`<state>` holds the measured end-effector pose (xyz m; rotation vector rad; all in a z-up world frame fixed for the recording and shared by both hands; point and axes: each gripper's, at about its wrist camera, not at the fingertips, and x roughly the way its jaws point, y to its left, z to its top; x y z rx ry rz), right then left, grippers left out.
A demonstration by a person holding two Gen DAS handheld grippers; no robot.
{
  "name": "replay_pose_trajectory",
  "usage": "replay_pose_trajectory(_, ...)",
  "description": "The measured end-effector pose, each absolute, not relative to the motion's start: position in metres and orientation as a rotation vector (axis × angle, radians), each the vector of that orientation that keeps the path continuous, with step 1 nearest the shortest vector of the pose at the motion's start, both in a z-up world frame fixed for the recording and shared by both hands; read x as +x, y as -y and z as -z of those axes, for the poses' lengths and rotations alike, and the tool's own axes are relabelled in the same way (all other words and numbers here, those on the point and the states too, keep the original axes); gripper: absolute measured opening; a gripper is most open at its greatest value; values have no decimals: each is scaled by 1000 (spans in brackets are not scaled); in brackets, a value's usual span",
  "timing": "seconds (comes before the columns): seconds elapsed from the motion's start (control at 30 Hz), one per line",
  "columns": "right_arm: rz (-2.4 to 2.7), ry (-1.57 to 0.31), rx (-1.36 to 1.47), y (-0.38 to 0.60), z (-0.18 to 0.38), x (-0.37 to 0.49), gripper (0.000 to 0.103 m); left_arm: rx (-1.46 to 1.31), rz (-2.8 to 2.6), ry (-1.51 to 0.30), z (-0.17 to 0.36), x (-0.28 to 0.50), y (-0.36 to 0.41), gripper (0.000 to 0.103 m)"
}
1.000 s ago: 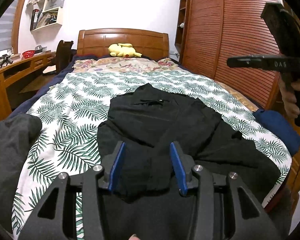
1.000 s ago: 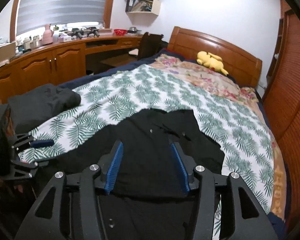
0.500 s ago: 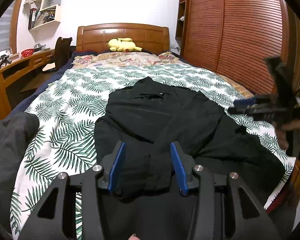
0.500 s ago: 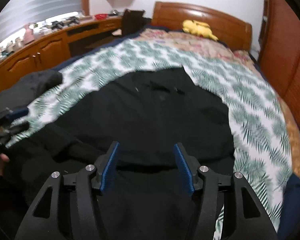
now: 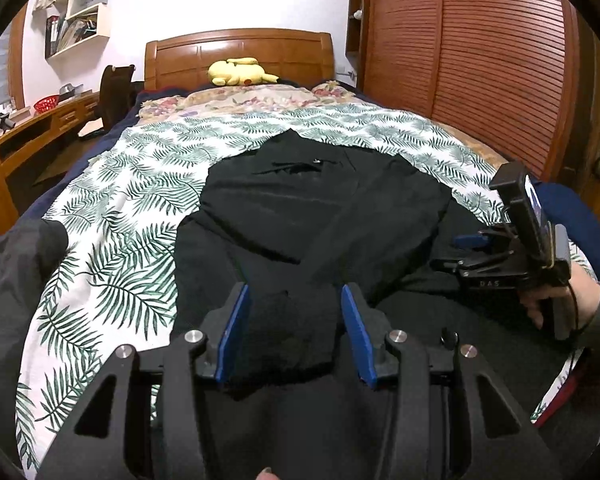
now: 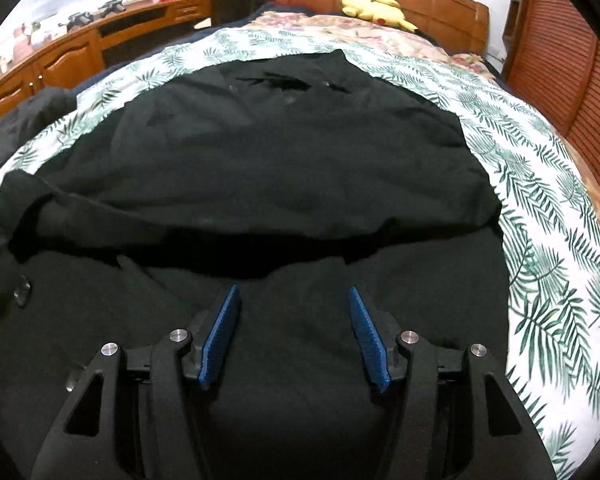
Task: Fold large clothes
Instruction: 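Withdraw the open right gripper from the folded sleeve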
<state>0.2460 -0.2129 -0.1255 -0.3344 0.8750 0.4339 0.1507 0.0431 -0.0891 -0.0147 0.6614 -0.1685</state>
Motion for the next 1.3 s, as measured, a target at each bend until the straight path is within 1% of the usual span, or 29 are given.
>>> replay_pose_trajectory(0.13,-433,-879,-319,216,132,250,65,-6,188,-709,100,156,-36,46)
replay_pose_trajectory(0.37,-436,-860,-299,219,131,246,67,-21,170,-816,126,171,-31,46)
replay_pose_trajectory(0.57,-438,-864,-298,217,131,247,67,-1,168,-815,127,172,-27,46)
replay_pose_trajectory(0.63,-437,-864,-301,217,131,247,67,14,176,-809,125,172,-25,35)
replay_pose_trajectory(0.67,-437,-863,-302,217,131,247,67,24,178,-803,122,171,-24,33)
replay_pose_trajectory(0.73,-437,-864,-303,217,131,247,68,27,188,-802,120,171,-24,21)
replay_pose_trajectory(0.9,-438,-863,-302,216,131,246,68,39,189,-820,121,175,-22,6)
replay_pose_trajectory(1.13,-445,-864,-290,217,129,247,68,42,248,-743,98,136,-8,5)
replay_pose_trajectory(1.3,-452,-855,-272,221,121,245,67,69,236,-756,109,111,9,5)
